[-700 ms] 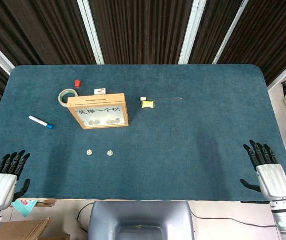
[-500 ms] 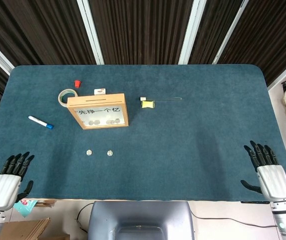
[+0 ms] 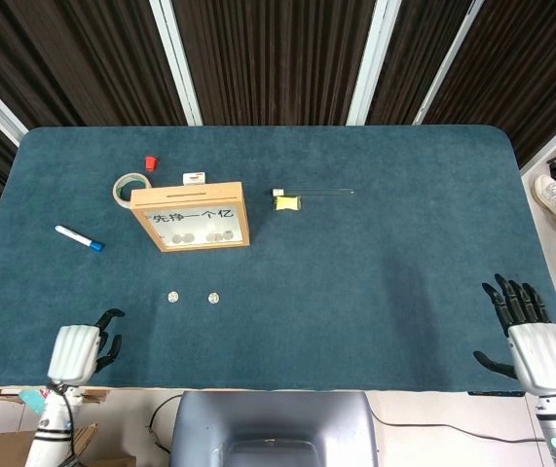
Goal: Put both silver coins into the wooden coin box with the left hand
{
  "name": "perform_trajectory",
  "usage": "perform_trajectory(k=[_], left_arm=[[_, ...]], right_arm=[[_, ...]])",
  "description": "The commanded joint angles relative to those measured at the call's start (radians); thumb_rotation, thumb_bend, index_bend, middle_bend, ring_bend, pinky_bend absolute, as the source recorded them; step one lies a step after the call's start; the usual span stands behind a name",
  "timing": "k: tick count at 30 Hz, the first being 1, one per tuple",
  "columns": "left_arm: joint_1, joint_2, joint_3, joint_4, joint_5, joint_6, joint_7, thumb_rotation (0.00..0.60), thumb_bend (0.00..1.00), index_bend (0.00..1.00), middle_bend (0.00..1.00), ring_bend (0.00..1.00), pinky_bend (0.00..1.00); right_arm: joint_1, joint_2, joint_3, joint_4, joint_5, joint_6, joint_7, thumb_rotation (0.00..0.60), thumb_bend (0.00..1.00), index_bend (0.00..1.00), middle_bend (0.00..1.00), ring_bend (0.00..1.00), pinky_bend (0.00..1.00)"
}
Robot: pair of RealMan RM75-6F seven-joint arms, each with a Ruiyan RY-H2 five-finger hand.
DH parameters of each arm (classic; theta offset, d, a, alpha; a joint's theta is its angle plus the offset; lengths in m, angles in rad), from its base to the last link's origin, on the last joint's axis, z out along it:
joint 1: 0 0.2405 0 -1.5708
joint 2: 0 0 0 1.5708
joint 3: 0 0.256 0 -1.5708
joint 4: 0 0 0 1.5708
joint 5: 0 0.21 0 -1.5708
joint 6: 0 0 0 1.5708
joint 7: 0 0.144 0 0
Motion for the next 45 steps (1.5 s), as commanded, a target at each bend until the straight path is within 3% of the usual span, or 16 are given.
perform_trajectory(k=[1,8,18,45], left_arm=[[-0.038,-0.071,-0.035,0.05,-0.062,-0.054,0.051,0.6,0.43,0.37,1.0,1.0,1.0],[-0.073,-0.212,-0.075,0.169,-0.094,-0.028,0.135,0.6,0.43,0.37,1.0,1.0,1.0],[-0.141,-0.312,-0.106,0.281,-0.136,-0.082,0.159,0.6,0.43,0.4,1.0,1.0,1.0],[-0.225,-0.396,-0.129,0.37,-0.197,-0.14,0.209,0.6,0.42,0.41,1.0,1.0,1.0]], right_arm=[[0.003,0.001,0.001,0.0,0.004,-0.007,0.001,0.6,0.2,0.0,0.0,0.0,0.0],[0.005,0.002,0.0,-0.005,0.002,-0.013,-0.001,0.6,0.2,0.0,0.0,0.0,0.0],[0.007,0.002,0.003,-0.008,0.008,-0.017,0.001,0.6,0.2,0.0,0.0,0.0,0.0],[0.003,0.014,0.006,-0.01,0.017,-0.018,0.017,0.6,0.2,0.0,0.0,0.0,0.0]])
